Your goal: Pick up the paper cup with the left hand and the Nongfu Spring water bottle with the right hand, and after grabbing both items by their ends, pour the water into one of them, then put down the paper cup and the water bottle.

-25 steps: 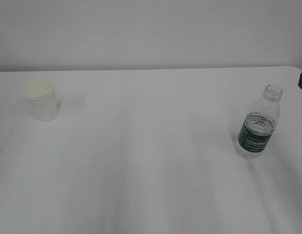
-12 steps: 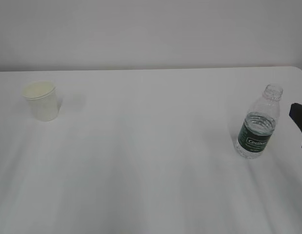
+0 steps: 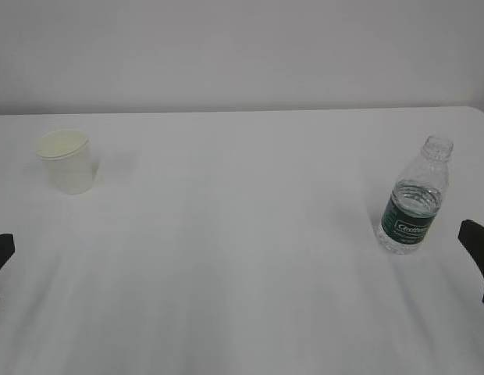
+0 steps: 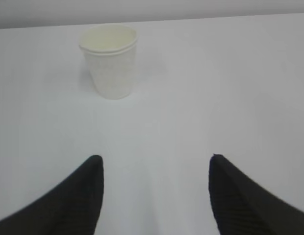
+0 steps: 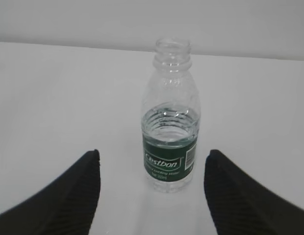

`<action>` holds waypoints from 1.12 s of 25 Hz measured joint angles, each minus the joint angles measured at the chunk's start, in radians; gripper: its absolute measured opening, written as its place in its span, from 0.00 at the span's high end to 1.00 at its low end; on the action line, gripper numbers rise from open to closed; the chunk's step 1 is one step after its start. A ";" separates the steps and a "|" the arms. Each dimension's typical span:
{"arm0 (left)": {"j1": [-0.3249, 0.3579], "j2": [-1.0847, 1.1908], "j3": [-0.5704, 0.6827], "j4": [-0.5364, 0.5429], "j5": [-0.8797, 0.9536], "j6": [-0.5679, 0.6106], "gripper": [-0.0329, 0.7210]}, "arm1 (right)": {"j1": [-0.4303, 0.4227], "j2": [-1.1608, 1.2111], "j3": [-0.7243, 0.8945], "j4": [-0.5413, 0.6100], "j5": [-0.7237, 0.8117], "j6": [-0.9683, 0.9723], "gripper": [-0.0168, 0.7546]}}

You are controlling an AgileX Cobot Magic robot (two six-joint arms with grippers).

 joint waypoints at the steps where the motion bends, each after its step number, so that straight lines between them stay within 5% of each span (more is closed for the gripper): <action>1: 0.000 0.004 0.014 0.006 -0.012 0.000 0.32 | 0.000 0.007 0.008 -0.014 -0.011 0.000 0.32; 10: 0.000 0.012 0.073 0.155 -0.092 -0.065 0.32 | 0.000 0.137 0.038 -0.094 -0.210 0.000 0.32; 28: -0.001 0.012 0.073 0.162 -0.231 -0.074 0.32 | 0.000 0.397 0.038 -0.071 -0.429 -0.008 0.32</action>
